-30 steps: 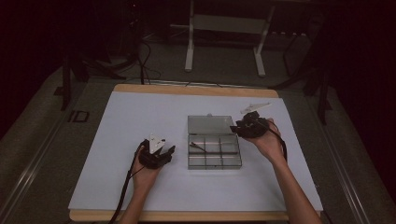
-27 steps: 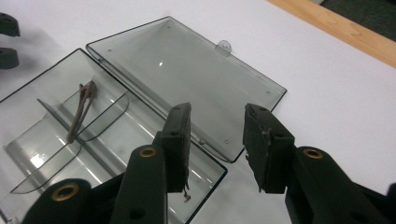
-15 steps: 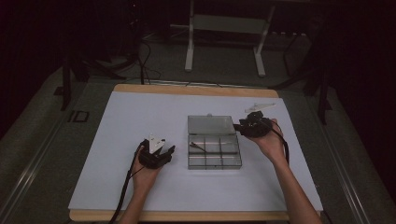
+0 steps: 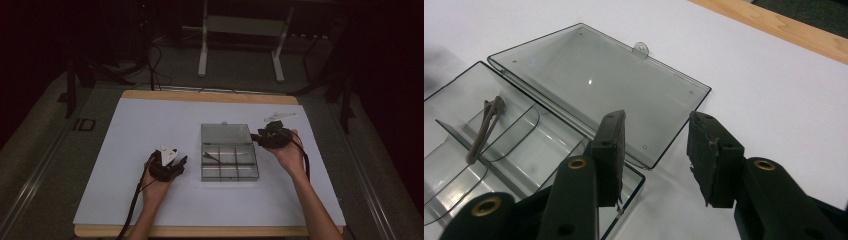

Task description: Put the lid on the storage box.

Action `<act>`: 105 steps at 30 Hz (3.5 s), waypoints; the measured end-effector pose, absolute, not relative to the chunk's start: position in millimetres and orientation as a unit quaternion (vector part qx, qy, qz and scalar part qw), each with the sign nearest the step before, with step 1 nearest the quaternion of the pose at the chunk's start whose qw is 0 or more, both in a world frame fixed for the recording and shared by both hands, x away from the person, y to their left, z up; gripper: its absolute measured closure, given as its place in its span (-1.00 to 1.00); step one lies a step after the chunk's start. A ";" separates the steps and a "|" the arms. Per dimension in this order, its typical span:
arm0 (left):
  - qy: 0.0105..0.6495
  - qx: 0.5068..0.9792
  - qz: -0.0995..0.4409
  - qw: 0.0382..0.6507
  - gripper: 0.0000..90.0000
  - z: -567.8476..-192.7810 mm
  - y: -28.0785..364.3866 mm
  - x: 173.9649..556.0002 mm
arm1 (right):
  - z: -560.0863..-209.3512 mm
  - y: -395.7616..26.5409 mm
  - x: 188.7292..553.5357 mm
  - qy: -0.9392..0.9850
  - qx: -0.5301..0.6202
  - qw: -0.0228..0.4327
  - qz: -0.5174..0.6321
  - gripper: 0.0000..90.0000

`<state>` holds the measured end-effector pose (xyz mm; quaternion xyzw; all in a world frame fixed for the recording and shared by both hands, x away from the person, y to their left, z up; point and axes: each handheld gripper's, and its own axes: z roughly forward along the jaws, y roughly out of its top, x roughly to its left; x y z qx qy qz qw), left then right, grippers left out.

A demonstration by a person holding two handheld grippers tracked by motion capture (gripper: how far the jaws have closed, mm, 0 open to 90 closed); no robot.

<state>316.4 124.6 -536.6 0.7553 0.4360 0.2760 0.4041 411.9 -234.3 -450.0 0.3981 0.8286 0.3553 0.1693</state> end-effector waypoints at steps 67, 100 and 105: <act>0.420 0.769 0.186 0.445 0.18 -523.9 68.4 299.7 | -496.9 -238.2 431.0 0.778 0.478 0.117 0.390 0.22; 0.424 0.776 0.177 0.431 0.26 -527.7 63.9 303.2 | -508.0 -239.0 440.7 0.756 0.508 0.048 0.410 0.04; 0.426 0.776 0.177 0.431 0.27 -527.7 63.7 303.4 | -509.4 -237.9 442.1 0.751 0.513 0.030 0.415 0.01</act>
